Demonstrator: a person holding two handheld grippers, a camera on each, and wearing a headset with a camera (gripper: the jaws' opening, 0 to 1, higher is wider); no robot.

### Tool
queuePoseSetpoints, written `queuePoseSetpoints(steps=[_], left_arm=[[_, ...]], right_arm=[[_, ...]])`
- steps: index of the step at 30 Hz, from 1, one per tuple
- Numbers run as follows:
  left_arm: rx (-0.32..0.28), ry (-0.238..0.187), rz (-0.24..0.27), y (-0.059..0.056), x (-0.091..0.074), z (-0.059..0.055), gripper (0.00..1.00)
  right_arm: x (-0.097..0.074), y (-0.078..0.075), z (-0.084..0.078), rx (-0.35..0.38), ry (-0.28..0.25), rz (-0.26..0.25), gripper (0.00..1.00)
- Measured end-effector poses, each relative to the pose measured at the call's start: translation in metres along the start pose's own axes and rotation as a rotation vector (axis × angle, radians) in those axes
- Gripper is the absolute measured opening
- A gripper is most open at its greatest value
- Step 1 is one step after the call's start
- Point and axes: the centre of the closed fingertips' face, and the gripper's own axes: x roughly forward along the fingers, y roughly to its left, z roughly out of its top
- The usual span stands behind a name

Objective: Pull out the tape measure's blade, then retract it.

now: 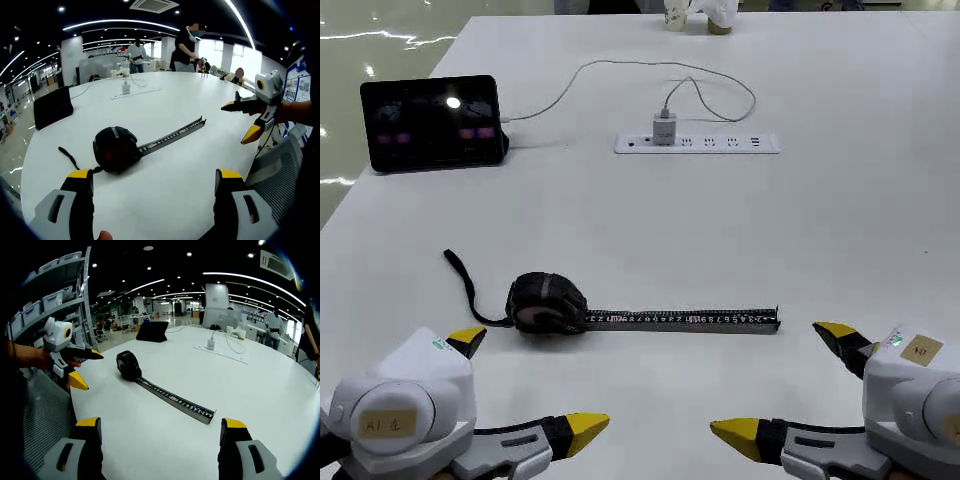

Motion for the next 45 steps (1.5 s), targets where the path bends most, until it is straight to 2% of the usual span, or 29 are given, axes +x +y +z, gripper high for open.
queuePoseSetpoints(steps=[7,18,27,31,45], left_arm=[[-0.014,-0.017,0.03,0.001,-0.001,0.005,0.99],[-0.036,-0.018,0.049,-0.005,-0.003,0.004,0.99],[-0.053,-0.018,0.073,-0.005,-0.003,0.005,0.99],[-0.076,-0.012,0.074,-0.005,-0.003,0.003,0.99],[-0.09,-0.013,0.078,-0.007,-0.001,0.005,0.99]], right_arm=[[-0.001,0.004,0.003,0.014,-0.006,-0.011,0.99],[-0.005,0.007,0.009,0.034,-0.023,-0.029,0.99],[-0.006,0.009,0.011,0.047,-0.025,-0.035,0.99],[-0.007,0.01,0.011,0.053,-0.024,-0.037,0.99],[-0.008,0.012,0.013,0.061,-0.026,-0.036,0.99]])
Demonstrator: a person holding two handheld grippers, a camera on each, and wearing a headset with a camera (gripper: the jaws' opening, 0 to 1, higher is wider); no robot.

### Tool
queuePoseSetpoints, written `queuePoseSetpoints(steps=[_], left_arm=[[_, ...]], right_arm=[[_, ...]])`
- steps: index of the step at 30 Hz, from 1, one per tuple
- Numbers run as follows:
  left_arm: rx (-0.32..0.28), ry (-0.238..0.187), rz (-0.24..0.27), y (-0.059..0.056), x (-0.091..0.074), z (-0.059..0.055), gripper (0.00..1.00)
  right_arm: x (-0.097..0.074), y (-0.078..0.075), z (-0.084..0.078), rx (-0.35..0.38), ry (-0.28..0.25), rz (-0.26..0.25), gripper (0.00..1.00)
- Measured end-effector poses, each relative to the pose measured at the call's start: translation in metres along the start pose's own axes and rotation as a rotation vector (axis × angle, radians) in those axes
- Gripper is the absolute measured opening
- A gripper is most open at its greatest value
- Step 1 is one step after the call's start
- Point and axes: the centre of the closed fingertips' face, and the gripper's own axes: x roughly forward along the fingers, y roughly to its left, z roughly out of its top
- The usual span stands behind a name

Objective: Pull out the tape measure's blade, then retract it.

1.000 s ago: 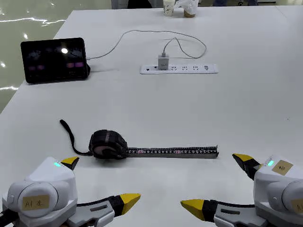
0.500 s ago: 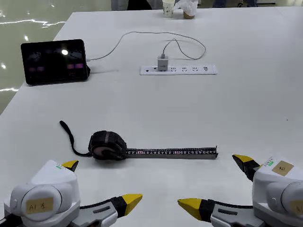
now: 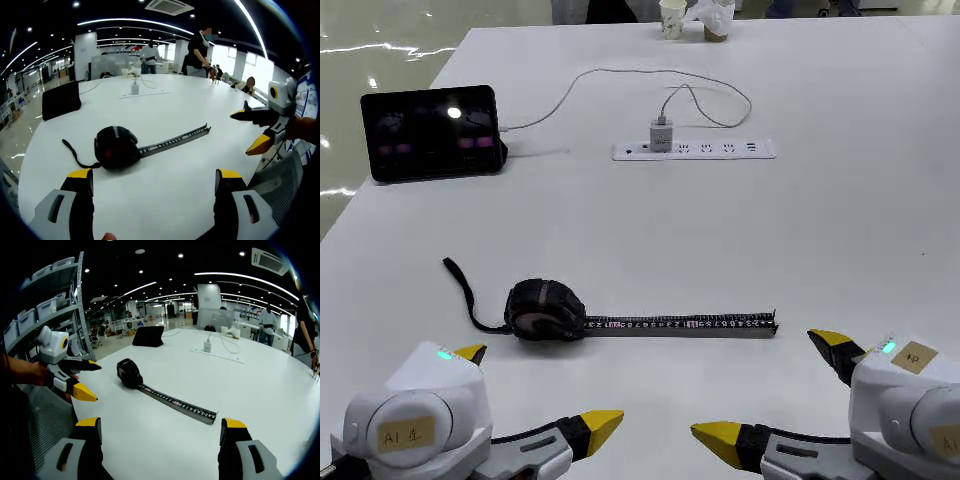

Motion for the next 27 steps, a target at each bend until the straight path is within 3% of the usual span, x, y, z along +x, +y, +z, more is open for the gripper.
queuePoseSetpoints(steps=[27], left_arm=[[0.008,-0.011,0.025,0.0031,0.0086,0.0055,0.99]], right_arm=[[0.0013,-0.0017,-0.0084,-0.02,0.027,0.05,0.99]])
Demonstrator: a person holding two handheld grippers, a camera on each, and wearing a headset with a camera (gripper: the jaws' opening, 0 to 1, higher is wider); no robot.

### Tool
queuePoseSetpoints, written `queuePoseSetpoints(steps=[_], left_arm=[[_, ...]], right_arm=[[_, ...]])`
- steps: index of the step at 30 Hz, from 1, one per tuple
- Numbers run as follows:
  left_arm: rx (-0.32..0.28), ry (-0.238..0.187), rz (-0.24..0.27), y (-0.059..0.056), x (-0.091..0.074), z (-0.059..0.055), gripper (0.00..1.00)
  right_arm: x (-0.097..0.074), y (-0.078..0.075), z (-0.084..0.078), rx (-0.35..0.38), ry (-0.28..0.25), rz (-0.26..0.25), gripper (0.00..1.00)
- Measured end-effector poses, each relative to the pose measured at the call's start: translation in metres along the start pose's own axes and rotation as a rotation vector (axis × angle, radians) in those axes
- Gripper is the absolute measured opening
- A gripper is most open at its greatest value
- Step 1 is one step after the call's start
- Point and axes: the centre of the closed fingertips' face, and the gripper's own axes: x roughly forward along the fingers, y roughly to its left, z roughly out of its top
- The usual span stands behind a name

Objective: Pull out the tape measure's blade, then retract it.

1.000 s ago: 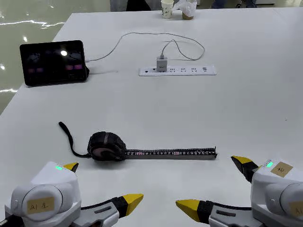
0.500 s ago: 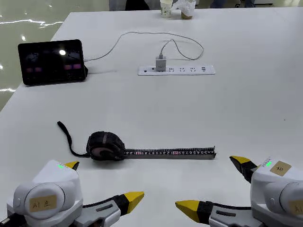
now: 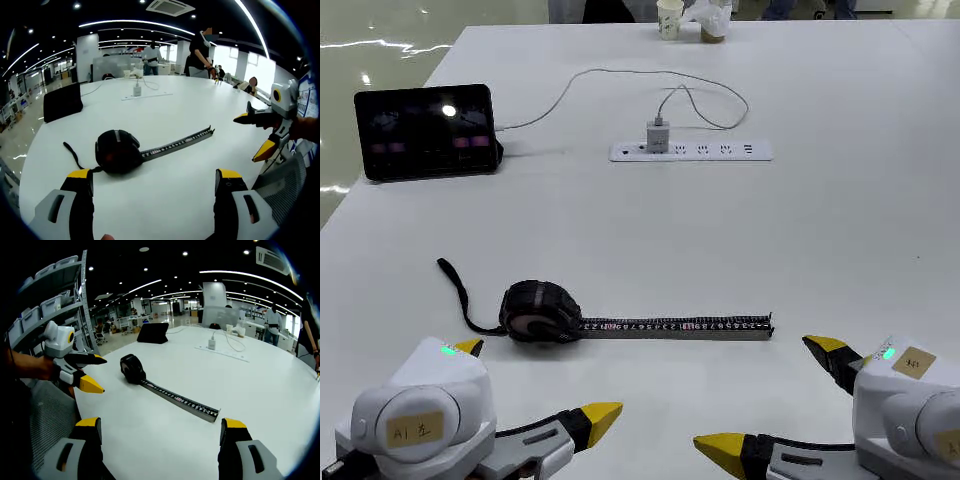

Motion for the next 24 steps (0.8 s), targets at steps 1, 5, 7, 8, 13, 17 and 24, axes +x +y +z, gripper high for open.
queuePoseSetpoints(steps=[1,5,7,8,13,17,24], left_arm=[[-0.001,0.001,0.0,0.0,0.001,0.0,0.99],[0.0,0.0,-0.001,-0.001,0.004,0.001,0.99],[-0.004,-0.002,0.005,-0.001,0.005,0.002,0.99],[-0.004,-0.002,0.008,0.0,0.005,0.002,0.99],[-0.012,-0.001,0.017,0.003,0.01,0.002,0.99],[-0.021,0.001,0.024,0.006,0.014,0.002,0.99],[-0.033,0.001,0.041,0.012,0.019,0.001,0.99]], right_arm=[[0.0,0.0,0.0,-0.003,0.0,0.006,0.99],[0.001,-0.002,0.0,-0.012,0.003,0.019,0.99],[0.002,-0.003,0.0,-0.017,0.002,0.03,0.99],[0.002,-0.004,0.0,-0.021,0.002,0.032,0.99],[0.005,-0.009,-0.001,-0.03,0.011,0.054,0.99],[0.007,-0.013,-0.003,-0.048,0.03,0.077,0.99],[0.01,-0.018,-0.008,-0.096,0.065,0.117,0.94]])
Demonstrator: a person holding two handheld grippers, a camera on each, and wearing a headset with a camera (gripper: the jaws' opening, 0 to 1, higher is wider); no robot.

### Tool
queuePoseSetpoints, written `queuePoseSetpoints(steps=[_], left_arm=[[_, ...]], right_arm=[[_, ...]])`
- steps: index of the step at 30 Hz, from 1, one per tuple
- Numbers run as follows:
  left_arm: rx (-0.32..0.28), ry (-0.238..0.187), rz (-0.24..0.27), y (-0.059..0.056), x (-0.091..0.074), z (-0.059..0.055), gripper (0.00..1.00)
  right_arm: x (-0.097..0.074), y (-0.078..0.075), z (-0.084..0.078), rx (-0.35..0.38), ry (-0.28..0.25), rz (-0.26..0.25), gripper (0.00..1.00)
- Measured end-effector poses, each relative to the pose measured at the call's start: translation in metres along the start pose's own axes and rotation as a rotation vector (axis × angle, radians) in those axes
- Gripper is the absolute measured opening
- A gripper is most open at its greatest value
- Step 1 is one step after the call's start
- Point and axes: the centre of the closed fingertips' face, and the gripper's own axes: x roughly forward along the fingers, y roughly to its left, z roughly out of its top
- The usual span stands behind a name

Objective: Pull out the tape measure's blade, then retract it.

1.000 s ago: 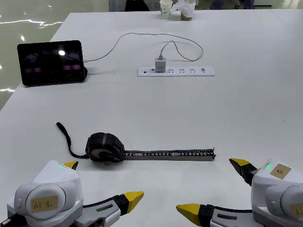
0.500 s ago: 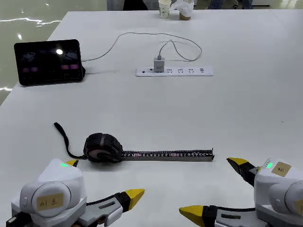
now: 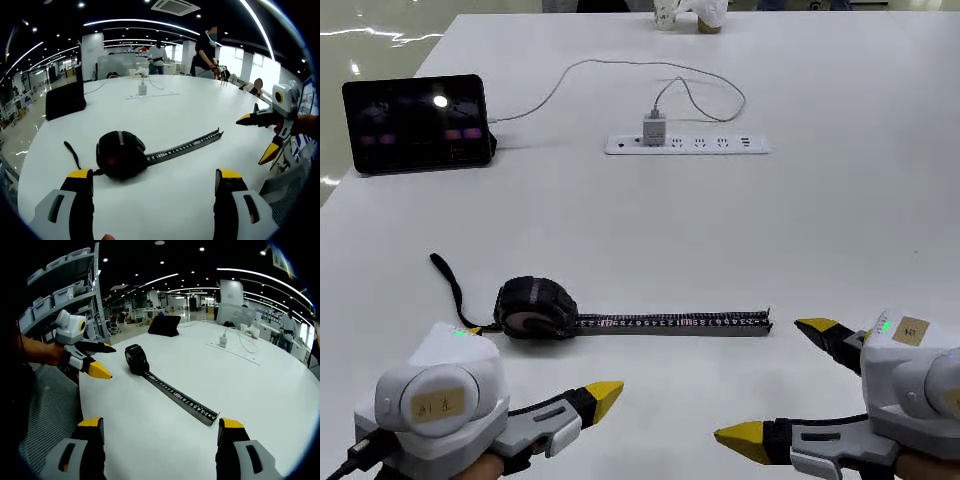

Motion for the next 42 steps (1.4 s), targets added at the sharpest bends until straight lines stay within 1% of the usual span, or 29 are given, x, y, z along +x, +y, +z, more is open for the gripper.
queuePoseSetpoints(steps=[3,7,12,20,27,33,36,42], left_arm=[[-0.003,0.001,0.006,0.003,0.002,-0.001,0.99],[-0.013,-0.001,0.01,0.006,0.006,0.001,0.99],[-0.011,0.001,0.018,0.01,0.01,0.001,0.99],[-0.037,-0.005,0.033,0.018,0.018,0.005,0.99],[-0.061,-0.003,0.046,0.024,0.023,0.006,0.99],[-0.078,-0.003,0.051,0.027,0.029,0.007,0.96],[-0.085,-0.002,0.055,0.028,0.031,0.008,0.96],[-0.097,-0.003,0.064,0.031,0.037,0.011,0.94]], right_arm=[[0.001,-0.003,-0.002,-0.016,0.012,0.014,0.92],[0.002,-0.01,-0.003,-0.038,0.025,0.02,0.92],[0.003,-0.018,-0.004,-0.06,0.041,0.026,0.89],[0.006,-0.031,-0.005,-0.108,0.066,0.048,0.84],[0.01,-0.039,-0.006,-0.138,0.084,0.073,0.79],[0.013,-0.045,-0.006,-0.16,0.1,0.087,0.75],[0.014,-0.049,-0.007,-0.17,0.11,0.101,0.71],[0.016,-0.055,-0.005,-0.203,0.13,0.118,0.68]])
